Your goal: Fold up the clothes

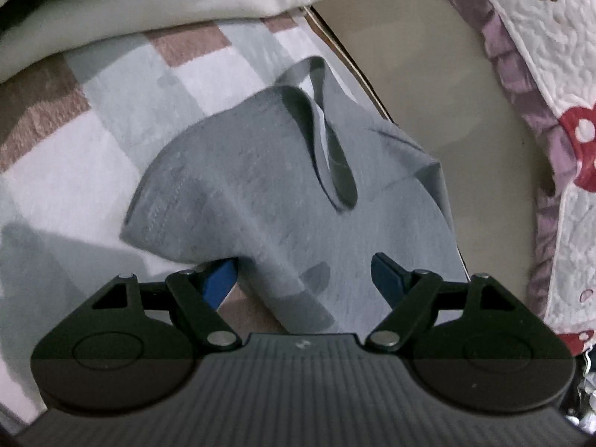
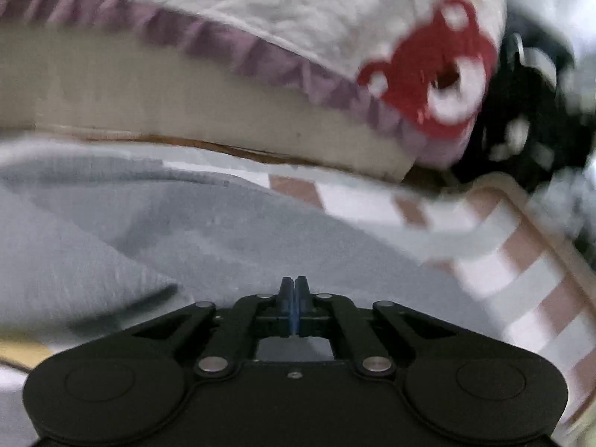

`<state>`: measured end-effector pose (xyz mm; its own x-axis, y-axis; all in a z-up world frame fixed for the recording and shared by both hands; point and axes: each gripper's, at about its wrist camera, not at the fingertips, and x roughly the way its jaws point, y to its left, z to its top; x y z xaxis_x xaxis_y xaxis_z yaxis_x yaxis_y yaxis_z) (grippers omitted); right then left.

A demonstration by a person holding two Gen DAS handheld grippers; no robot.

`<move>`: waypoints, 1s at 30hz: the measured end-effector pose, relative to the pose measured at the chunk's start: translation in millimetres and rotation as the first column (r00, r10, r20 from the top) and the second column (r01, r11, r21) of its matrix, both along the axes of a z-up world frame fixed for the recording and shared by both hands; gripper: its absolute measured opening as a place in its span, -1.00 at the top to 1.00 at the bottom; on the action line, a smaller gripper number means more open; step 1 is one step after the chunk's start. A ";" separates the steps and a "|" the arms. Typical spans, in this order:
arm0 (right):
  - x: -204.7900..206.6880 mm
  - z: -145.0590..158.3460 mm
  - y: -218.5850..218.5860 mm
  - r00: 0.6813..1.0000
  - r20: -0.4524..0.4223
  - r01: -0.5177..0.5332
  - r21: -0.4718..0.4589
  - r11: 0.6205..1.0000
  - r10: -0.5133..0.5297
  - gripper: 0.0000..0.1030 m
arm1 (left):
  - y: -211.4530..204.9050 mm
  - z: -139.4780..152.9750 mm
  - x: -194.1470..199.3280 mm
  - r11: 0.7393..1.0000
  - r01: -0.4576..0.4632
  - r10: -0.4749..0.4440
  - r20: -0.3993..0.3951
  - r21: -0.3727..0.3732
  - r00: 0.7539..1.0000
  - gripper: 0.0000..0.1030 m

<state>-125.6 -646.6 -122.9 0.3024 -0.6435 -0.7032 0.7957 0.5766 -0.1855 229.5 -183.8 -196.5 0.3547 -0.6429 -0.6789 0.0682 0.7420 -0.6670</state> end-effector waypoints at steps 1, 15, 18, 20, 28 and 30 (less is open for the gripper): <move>-5.6 4.9 0.7 0.999 0.049 -0.017 0.034 0.999 0.016 0.92 | -1.2 0.6 -0.2 1.000 -0.010 0.009 0.029 0.016 1.000 -0.49; 0.0 -36.8 74.9 0.918 -0.161 -0.379 -0.092 0.921 0.362 -0.37 | -16.2 68.8 -8.1 0.968 0.012 -0.121 0.428 0.249 0.895 0.91; 5.8 -33.5 73.8 0.923 -0.166 -0.368 -0.118 0.922 0.347 0.83 | 9.9 125.7 -16.3 0.980 -0.009 -0.100 0.527 0.199 0.844 0.91; -1.8 -16.7 76.1 0.930 -0.036 -0.366 -0.057 0.929 0.365 0.98 | 35.7 149.2 -22.8 0.989 -0.016 -0.067 0.531 0.150 0.844 0.91; -38.7 -1.8 69.3 0.826 0.042 -0.561 0.168 0.811 0.563 0.98 | 93.9 67.8 -51.8 0.933 -0.037 -0.076 0.297 0.357 0.952 0.92; -38.5 -1.4 76.1 0.780 -0.013 -0.607 0.229 0.761 0.626 0.97 | 91.4 49.9 -43.5 0.915 -0.004 -0.096 0.227 0.403 0.969 0.91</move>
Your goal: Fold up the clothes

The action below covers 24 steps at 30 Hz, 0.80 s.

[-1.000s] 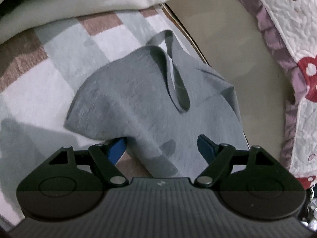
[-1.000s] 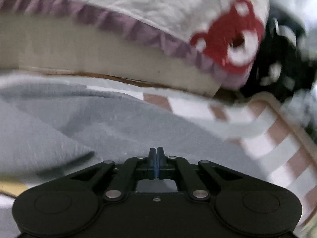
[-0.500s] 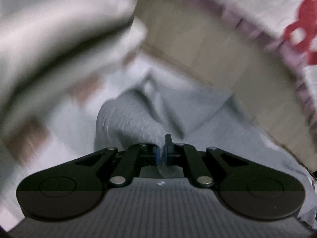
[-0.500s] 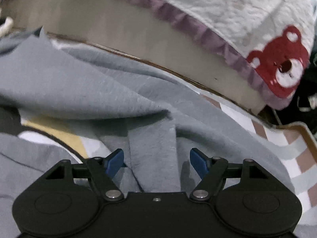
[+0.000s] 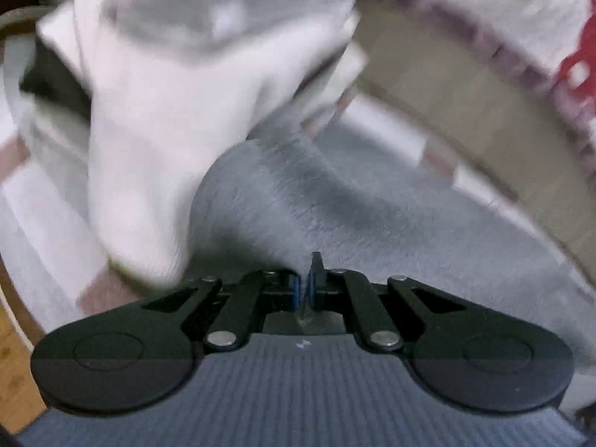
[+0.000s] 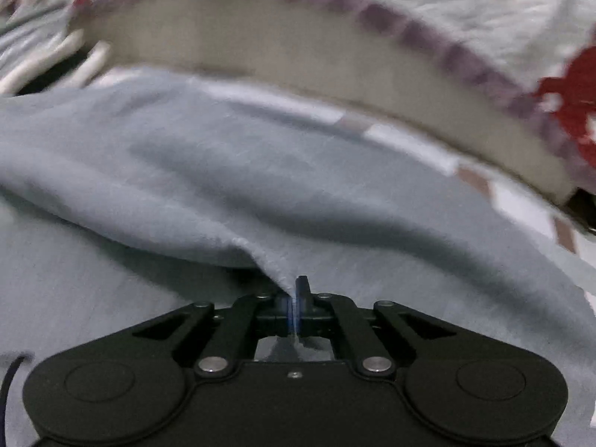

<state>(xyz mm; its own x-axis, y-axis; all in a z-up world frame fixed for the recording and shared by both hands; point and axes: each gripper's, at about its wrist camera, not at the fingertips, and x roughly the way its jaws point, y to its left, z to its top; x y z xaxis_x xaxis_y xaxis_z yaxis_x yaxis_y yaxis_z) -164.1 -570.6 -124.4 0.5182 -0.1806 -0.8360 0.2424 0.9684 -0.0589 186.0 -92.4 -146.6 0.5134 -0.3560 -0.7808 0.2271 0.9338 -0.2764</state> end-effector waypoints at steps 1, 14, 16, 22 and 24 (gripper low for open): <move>0.1 -1.3 3.4 0.999 -0.034 -0.035 -0.004 0.999 0.035 0.97 | -2.6 -3.5 1.5 1.000 0.007 -0.007 -0.012 0.026 1.000 0.91; 13.9 9.0 -2.2 0.918 -0.368 -0.106 0.133 0.985 0.148 0.78 | 7.2 -24.7 3.8 0.979 0.105 -0.068 -0.207 0.173 0.976 0.60; 22.0 25.0 -5.9 0.928 -0.342 -0.123 0.092 0.988 0.148 0.75 | 8.2 -13.0 0.3 0.970 0.139 -0.105 -0.174 0.200 0.979 0.55; 66.5 70.0 -45.9 0.998 -0.015 -0.064 -0.015 0.998 0.064 0.04 | -21.0 53.8 -12.5 0.940 0.329 -0.340 0.147 0.096 0.929 -0.47; 91.6 64.2 -53.6 0.996 -0.029 -0.089 -0.114 0.989 0.087 0.04 | -49.7 56.5 1.9 0.916 0.386 -0.401 0.226 0.109 0.888 -0.66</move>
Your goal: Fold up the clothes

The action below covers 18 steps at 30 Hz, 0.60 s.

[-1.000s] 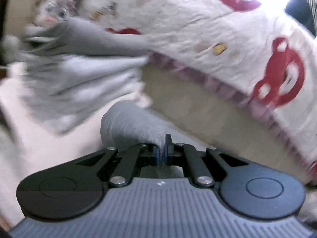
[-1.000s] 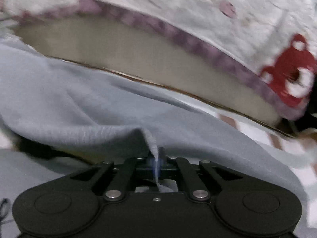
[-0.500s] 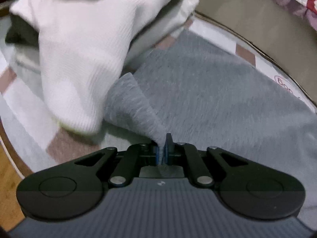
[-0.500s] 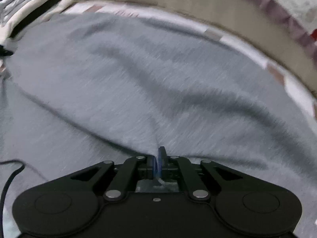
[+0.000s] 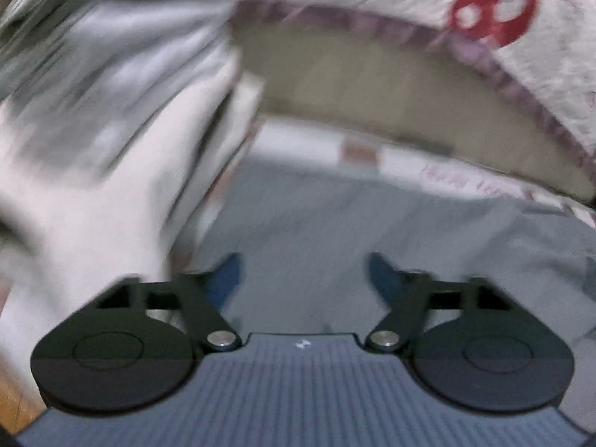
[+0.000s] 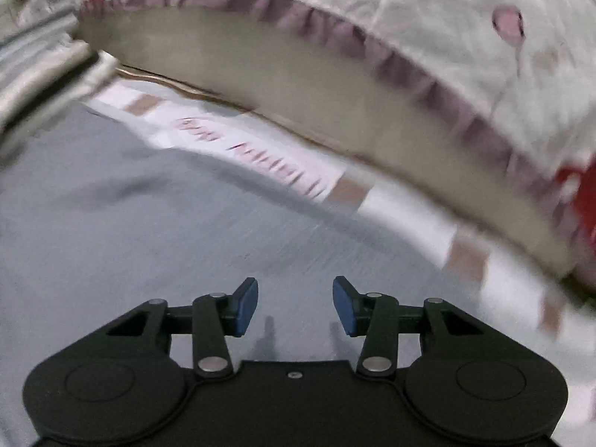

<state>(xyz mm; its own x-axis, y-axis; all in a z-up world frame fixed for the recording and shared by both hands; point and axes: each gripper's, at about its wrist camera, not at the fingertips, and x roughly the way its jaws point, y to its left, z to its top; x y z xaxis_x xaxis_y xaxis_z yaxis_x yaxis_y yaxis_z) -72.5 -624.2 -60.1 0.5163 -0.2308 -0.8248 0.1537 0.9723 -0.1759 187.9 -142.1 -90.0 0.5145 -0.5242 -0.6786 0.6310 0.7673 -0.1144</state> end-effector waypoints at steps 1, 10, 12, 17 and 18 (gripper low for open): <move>13.4 -8.0 -0.7 0.999 -0.027 -0.042 -0.057 0.998 0.041 0.04 | -18.5 -3.0 11.1 0.999 0.027 -0.028 0.026 0.036 0.999 -0.66; 73.2 -67.5 -4.2 0.922 -0.192 -0.376 -0.247 0.893 0.336 0.04 | -139.1 -41.7 75.7 0.867 0.359 -0.448 0.226 0.345 0.865 -0.65; 68.4 -71.4 -6.2 0.890 -0.243 -0.443 -0.262 0.857 0.385 0.03 | -157.1 -55.1 93.5 0.836 0.391 -0.478 0.163 0.385 0.863 -0.59; 80.3 -69.9 -33.0 0.916 -0.211 -0.373 -0.126 0.919 0.342 0.04 | -164.4 -71.8 131.3 0.853 0.418 -0.450 0.033 0.314 0.893 -0.61; 83.3 -69.6 -37.2 0.928 -0.187 -0.347 -0.122 0.930 0.321 0.04 | -167.2 -76.9 136.8 0.845 0.411 -0.445 0.023 0.342 0.895 -0.68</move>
<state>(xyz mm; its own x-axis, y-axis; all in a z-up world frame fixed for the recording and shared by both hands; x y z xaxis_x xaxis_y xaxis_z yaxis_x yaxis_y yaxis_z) 10.8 -661.3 -129.8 0.4483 -0.1959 -0.8722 -0.2180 0.9223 -0.3192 324.7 -309.4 -166.9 0.3620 -0.4702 -0.8049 0.8998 0.4019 0.1698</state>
